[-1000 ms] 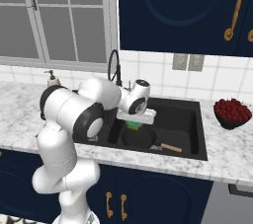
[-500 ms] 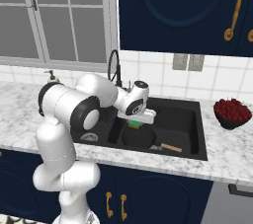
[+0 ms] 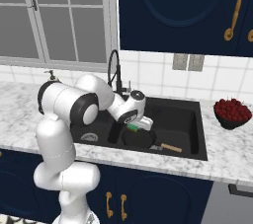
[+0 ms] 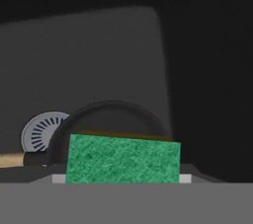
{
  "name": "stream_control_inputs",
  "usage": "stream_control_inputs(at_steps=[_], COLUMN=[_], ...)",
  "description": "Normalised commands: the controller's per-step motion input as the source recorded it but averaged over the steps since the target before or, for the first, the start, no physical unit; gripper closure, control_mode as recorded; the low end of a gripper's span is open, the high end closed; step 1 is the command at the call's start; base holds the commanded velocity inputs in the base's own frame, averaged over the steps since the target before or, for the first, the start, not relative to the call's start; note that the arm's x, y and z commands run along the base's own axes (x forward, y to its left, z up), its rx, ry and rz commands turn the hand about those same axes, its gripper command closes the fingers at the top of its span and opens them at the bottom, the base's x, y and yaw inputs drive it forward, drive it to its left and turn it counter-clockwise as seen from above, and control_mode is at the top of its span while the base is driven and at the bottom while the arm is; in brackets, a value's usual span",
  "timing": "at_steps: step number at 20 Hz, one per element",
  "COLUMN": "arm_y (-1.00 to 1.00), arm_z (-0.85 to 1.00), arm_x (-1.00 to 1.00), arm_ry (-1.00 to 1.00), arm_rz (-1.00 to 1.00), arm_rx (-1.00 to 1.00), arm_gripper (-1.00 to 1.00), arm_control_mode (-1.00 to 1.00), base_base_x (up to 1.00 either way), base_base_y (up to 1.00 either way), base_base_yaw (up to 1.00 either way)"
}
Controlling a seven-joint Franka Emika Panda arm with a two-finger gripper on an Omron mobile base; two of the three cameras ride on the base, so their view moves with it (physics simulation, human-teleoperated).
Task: Pick the pan and sponge and place them into the sink. Then turn on the water.
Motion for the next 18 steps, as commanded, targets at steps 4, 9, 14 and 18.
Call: stream_control_inputs(at_steps=[4, 9, 14, 18], arm_y=[-0.61, -0.60, -0.51, -0.44], arm_z=[-0.19, 0.00, -0.07, -0.36], arm_x=[0.01, -0.18, -0.09, 0.00], arm_ry=[-0.14, -0.08, -0.05, 0.00], arm_rz=[0.07, 0.08, 0.11, 0.12], arm_rx=[0.06, 0.05, 0.02, 0.00], arm_gripper=[1.00, 1.00, 1.00, 1.00], arm_control_mode=[-1.00, -1.00, -1.00, -1.00], base_base_x=[0.00, 0.00, 0.00, 0.00], base_base_y=[0.00, 0.00, 0.00, 0.00], base_base_yaw=[0.00, 0.00, 0.00, 0.00])
